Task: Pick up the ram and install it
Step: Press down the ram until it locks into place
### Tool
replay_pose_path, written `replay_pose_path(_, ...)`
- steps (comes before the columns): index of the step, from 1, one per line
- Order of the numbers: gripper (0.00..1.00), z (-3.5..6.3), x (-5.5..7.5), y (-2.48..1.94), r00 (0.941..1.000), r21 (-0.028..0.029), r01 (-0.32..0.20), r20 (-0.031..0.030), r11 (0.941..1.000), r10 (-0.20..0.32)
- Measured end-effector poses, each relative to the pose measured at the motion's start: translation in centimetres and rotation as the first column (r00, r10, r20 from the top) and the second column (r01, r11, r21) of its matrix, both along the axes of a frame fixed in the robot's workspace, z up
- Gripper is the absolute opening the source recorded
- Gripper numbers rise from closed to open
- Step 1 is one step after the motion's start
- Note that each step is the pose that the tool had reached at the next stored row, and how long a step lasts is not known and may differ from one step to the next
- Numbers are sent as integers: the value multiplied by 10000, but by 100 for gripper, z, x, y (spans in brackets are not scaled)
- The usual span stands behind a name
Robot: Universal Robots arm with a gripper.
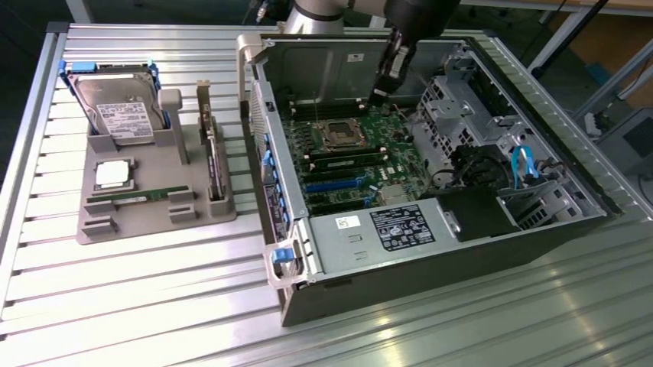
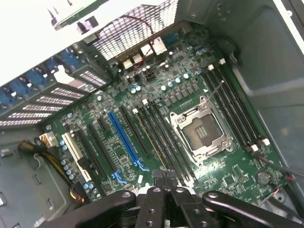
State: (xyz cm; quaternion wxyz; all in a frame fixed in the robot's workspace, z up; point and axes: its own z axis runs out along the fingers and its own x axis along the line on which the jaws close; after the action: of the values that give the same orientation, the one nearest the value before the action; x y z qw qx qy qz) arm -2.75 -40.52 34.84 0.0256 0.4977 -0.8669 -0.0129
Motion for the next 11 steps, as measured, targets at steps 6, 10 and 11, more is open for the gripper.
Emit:
replay_pose_path(6, 10, -6, 0, 0, 9948, 0, 1016, 0, 9948, -1016)
replay_pose_path(10, 10, -10, 0, 0, 9871, 0, 1603, 0, 9871, -1603)
replay_pose_path(11, 10, -11, 0, 0, 9849, 1, 1731, 0, 9849, -1731)
